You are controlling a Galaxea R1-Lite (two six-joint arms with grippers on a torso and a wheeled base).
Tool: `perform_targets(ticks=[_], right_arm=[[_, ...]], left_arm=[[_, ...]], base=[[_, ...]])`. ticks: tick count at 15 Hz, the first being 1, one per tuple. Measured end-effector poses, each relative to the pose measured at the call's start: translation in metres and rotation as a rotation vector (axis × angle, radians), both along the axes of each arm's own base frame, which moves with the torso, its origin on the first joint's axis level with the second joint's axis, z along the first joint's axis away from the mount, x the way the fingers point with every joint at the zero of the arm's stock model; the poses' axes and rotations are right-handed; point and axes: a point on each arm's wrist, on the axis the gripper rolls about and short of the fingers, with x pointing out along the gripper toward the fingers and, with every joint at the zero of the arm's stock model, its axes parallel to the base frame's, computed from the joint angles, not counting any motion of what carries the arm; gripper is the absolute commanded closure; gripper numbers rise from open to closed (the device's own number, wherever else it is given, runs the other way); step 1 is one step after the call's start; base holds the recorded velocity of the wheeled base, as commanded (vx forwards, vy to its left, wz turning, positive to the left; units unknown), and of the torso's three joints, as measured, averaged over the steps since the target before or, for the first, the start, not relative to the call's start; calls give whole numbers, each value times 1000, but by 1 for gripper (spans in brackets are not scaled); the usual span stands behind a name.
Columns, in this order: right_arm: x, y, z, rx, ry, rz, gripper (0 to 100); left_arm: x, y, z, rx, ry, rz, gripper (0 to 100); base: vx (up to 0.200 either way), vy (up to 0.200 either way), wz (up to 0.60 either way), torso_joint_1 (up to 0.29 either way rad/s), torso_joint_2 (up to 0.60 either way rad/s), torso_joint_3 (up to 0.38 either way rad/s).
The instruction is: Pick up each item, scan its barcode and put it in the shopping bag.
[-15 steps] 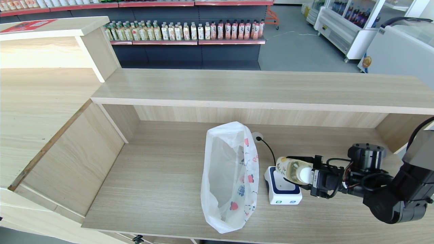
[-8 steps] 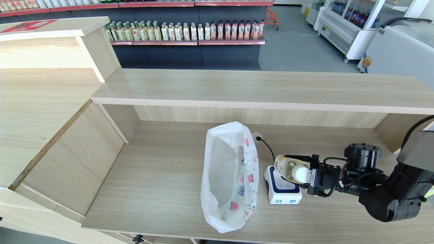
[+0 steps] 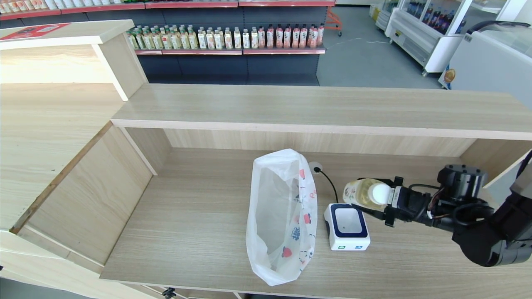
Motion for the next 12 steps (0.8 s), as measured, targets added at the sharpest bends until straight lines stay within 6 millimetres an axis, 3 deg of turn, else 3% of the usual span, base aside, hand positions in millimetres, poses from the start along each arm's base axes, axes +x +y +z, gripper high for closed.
perform_targets(ticks=[3,7,9,12], right_arm=[[-18,-13,36,192,127,-91,100],[-52,-16,46,448,359,-329,100],[-65,0,52,632,475,-435,100],[-70,41,71,861,533,-500,100]], left_arm=[[0,0,0,0,0,0,0],[0,0,0,0,0,0,0],[0,0,0,0,0,0,0],[0,0,0,0,0,0,0]], base=[[0,0,0,0,0,0],[0,0,0,0,0,0],[0,0,0,0,0,0],[0,0,0,0,0,0]])
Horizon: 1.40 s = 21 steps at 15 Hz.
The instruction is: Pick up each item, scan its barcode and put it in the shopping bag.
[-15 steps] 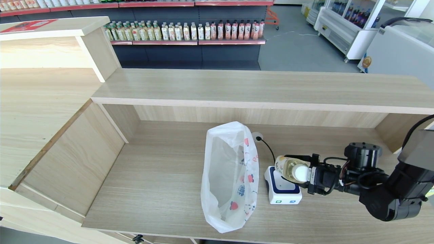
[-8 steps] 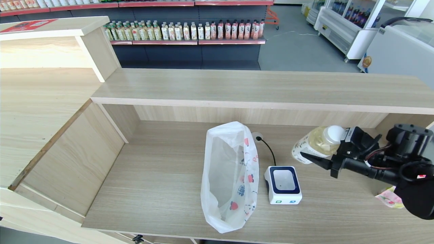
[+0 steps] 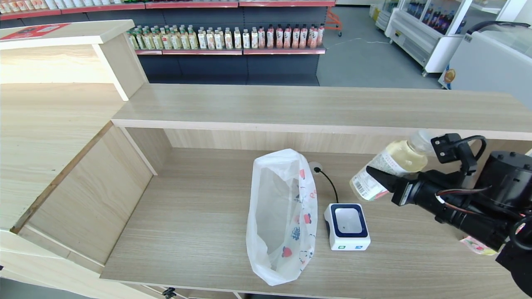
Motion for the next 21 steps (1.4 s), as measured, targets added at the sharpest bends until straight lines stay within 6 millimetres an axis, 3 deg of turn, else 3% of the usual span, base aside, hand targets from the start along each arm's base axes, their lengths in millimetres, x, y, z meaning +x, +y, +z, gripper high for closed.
perform_targets(ticks=[3,6,8,12,21], right_arm=[[-2,30,-1,34,20,46,100],[2,48,-7,33,37,85,100],[5,54,-10,30,43,99,100],[6,63,-19,40,85,114,100],[18,91,-45,78,185,113,100]], left_arm=[[0,0,0,-1,0,0,0],[0,0,0,-2,0,0,0],[0,0,0,-1,0,0,0],[0,0,0,-1,0,0,0],[0,0,0,0,0,0,0]], base=[[0,0,0,0,0,0],[0,0,0,0,0,0],[0,0,0,0,0,0],[-200,200,0,0,2,1],[0,0,0,0,0,0]])
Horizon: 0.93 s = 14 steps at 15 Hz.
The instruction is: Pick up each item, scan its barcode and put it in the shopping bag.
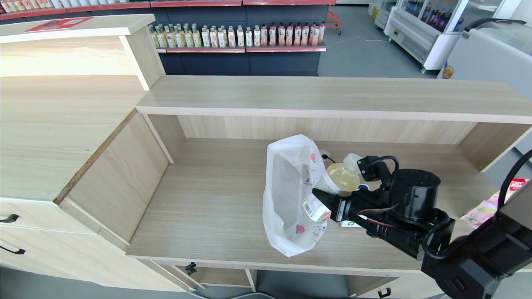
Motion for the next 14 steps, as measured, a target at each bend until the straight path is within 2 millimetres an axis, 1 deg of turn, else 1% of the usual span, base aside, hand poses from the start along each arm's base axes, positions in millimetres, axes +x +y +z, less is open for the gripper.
perform_targets(ticks=[4,8,11,14], right_arm=[[19,7,-14,0,-1,-12,100],[38,16,-36,-9,14,-13,100],[51,25,-51,-20,28,-7,100],[69,37,-63,-59,-2,5,100]], left_arm=[[0,0,0,0,0,0,0],[0,0,0,0,0,-1,0],[0,0,0,0,0,-1,0],[0,0,0,0,0,-1,0]], base=[[0,0,0,0,0,0],[0,0,0,0,0,0],[0,0,0,0,0,0],[0,0,0,0,0,0]])
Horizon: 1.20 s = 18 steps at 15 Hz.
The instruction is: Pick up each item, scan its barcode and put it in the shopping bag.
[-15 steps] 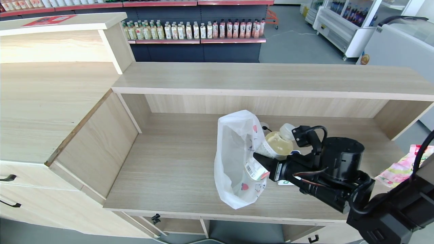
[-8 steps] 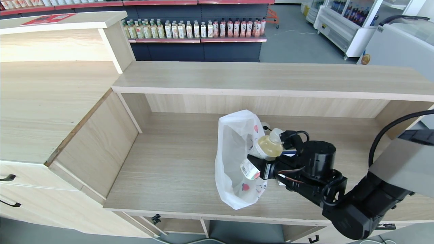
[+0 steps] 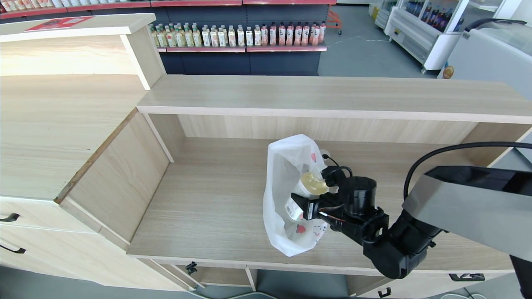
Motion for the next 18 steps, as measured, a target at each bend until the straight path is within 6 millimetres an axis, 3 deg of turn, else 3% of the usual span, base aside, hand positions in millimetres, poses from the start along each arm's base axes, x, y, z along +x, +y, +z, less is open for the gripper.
perform_targets(ticks=[6,7,12,15,18], right_arm=[[28,17,-26,-201,-83,45,100],[28,18,-29,-218,-95,53,0],[27,15,-26,-174,-61,41,0],[18,11,1,-3,54,-1,0],[6,-14,40,100,136,-74,0]], left_arm=[[0,0,0,0,0,0,0],[0,0,0,0,0,0,0],[0,0,0,0,0,0,0],[0,0,0,0,0,0,0],[0,0,0,0,0,0,0]], base=[[0,0,0,0,0,0],[0,0,0,0,0,0],[0,0,0,0,0,0],[0,0,0,0,0,0],[0,0,0,0,0,0]])
